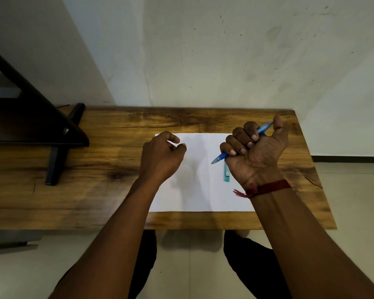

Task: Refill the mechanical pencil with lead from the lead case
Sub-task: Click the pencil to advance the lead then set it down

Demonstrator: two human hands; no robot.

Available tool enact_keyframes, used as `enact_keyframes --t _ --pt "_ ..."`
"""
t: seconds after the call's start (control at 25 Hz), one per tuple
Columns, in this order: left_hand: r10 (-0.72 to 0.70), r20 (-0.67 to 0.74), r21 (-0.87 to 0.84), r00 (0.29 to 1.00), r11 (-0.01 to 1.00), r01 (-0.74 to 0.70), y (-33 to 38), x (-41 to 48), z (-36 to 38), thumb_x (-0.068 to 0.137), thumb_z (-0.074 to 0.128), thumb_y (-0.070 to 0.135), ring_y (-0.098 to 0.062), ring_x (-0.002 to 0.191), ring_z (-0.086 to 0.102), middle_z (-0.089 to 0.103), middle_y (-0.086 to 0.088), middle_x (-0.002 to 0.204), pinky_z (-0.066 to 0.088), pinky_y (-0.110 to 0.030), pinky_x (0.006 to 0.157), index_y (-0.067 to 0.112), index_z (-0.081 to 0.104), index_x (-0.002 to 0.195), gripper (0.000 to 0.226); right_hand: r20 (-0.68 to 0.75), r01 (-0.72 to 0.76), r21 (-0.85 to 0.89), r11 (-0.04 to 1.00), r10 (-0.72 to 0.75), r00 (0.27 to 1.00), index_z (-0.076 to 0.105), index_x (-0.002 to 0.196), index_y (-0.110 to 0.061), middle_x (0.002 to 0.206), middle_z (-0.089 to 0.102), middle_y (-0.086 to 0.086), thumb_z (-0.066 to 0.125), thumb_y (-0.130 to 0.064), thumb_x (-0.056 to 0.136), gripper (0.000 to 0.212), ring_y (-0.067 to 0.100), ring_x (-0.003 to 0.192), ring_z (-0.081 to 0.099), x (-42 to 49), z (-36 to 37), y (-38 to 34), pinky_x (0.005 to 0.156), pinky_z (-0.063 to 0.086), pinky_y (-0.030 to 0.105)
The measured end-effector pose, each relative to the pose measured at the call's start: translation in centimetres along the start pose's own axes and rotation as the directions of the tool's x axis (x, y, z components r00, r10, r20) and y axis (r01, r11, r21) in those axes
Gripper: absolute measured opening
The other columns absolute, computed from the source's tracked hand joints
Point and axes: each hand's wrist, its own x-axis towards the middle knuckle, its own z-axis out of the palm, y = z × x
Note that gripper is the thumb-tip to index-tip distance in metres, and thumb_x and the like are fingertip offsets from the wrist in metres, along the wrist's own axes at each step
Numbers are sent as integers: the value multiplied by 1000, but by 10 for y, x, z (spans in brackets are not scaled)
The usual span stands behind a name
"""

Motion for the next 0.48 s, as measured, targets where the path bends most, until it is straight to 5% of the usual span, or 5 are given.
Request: enact_keyframes --t 0.48 --pt "7 -6 22 1000 1000 -7 8 -2 -10 78 66 37 5 65 51 56 18 60 32 -14 54 29 63 84 10 -36 -16 -8 1000 16 999 30 50 -16 40 21 -4 33 -62 85 58 11 36 16 -4 6 4 43 19 22"
